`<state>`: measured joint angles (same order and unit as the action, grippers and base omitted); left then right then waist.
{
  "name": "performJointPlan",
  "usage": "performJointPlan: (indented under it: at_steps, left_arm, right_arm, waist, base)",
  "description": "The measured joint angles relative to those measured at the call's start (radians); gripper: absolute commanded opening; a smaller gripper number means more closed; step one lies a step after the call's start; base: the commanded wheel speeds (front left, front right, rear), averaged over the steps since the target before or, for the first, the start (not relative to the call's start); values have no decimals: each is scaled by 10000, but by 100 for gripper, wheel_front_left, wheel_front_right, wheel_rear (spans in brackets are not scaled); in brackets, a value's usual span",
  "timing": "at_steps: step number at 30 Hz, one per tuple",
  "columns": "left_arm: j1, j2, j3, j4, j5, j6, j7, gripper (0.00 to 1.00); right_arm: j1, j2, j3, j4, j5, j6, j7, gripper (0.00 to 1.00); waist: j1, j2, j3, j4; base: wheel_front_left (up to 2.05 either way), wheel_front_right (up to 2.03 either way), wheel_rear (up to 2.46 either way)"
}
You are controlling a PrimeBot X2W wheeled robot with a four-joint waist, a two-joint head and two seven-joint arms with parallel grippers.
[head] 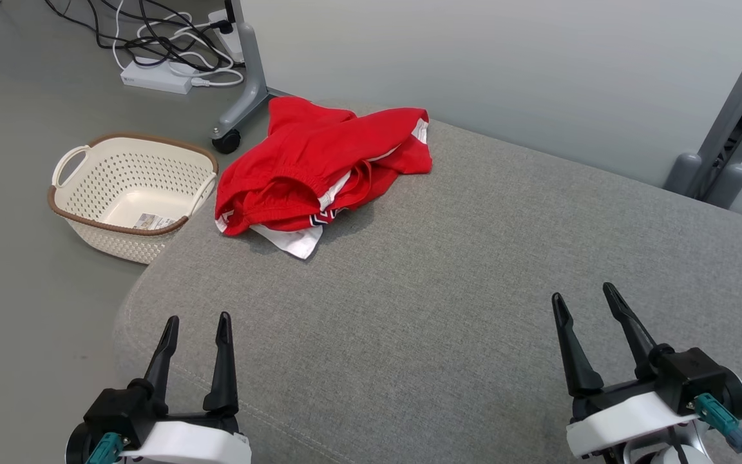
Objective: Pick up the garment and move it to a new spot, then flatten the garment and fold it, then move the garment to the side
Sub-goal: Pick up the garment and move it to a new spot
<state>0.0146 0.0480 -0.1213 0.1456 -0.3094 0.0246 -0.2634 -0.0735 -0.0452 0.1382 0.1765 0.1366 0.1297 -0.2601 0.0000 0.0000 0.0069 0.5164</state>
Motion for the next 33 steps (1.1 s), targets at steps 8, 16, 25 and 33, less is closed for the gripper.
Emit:
performJointPlan:
  at_steps: [8, 16, 25, 33]
  left_arm:
    - [-12, 0, -69, -13, -140, 23, 0, 100]
    - [-820, 6, 136, 309, -447, -253, -2, 100]
    - [-3373, 263, 727, 2098, -692, -1221, 56, 100]
    - [-7246, 1440, 679, 4088, -1952, -1473, 3118, 100]
  right_arm:
    - [-36, 0, -46, -29, -111, 0, -2, 100]
    - [-448, 4, -236, -414, -782, 0, -2, 100]
    - [-959, 2, -313, -984, -1590, 0, 161, 100]
    - [-1513, -157, -65, -1898, -1937, 0, 669, 100]
  waist:
    - [0, 0, 212, 34]
    - [0, 0, 1043, -115]
    - [0, 0, 2506, -593]
    - [1, 0, 3877, -1079]
  base:
    - [0, 0, 0]
    - [0, 0, 0]
    - [0, 0, 0]
    - [0, 0, 0]
